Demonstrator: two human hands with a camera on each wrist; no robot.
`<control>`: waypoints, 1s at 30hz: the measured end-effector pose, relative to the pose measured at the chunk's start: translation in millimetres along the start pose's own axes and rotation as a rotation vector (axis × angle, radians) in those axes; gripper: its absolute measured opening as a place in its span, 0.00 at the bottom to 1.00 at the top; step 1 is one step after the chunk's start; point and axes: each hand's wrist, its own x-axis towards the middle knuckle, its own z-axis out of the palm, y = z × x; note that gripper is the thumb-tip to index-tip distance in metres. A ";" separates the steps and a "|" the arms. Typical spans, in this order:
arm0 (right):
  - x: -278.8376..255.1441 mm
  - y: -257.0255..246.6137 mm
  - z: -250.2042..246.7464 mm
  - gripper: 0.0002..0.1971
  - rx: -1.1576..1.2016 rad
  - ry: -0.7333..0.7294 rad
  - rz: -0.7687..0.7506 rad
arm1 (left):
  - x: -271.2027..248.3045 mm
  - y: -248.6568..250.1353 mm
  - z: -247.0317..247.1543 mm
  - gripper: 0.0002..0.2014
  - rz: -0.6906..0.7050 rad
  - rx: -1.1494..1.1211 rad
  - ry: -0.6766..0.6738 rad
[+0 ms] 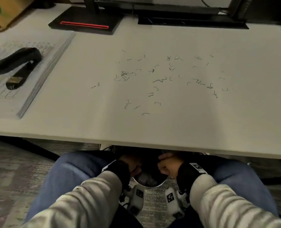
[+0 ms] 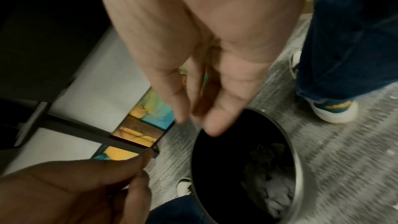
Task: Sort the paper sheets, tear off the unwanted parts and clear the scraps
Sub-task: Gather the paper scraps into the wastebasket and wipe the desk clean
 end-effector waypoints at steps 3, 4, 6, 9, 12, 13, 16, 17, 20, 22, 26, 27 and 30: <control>-32.7 -25.5 4.5 0.14 -0.233 -0.253 -0.058 | -29.8 13.4 2.2 0.02 0.019 -0.097 -0.058; -48.4 -36.6 6.3 0.14 -0.309 -0.287 -0.122 | -41.4 17.7 5.8 0.02 0.054 -0.118 -0.105; -80.2 -51.7 8.2 0.16 -0.504 -0.276 -0.323 | -69.8 29.3 9.7 0.04 0.135 -0.122 -0.196; -148.3 -68.8 3.1 0.19 -0.767 -0.250 -0.510 | -126.9 46.3 7.7 0.07 0.310 0.101 -0.251; -183.0 -62.6 -0.5 0.08 -0.832 -0.259 -0.521 | -189.9 58.9 -4.3 0.11 0.470 0.481 -0.326; -186.7 -39.1 -26.5 0.12 -0.972 -0.202 -0.608 | -217.1 65.0 -10.5 0.09 0.524 0.623 -0.321; -213.1 -50.1 -55.1 0.16 -1.104 -0.211 -0.305 | -287.2 91.1 -37.3 0.07 0.647 0.783 -0.331; -229.6 -53.1 -66.0 0.13 -1.073 -0.377 -0.505 | -301.6 101.6 -47.5 0.06 0.656 0.758 -0.368; -295.7 -112.4 -88.3 0.04 -0.854 -0.366 -0.606 | -300.6 133.4 -87.4 0.05 0.842 0.774 -0.098; -301.9 -137.6 -118.6 0.10 -0.785 -0.315 -0.666 | -281.2 150.8 -113.5 0.05 0.941 0.983 0.301; -272.0 -188.4 -174.0 0.09 -0.873 0.119 -0.669 | -250.2 168.5 -130.1 0.40 0.683 1.396 0.541; -262.5 -200.1 -185.9 0.11 -0.956 0.219 -0.642 | -251.1 170.5 -124.9 0.45 0.600 1.407 0.475; -238.3 -230.7 -205.4 0.24 -1.235 0.448 -0.508 | -255.0 174.2 -102.3 0.47 0.510 1.429 0.320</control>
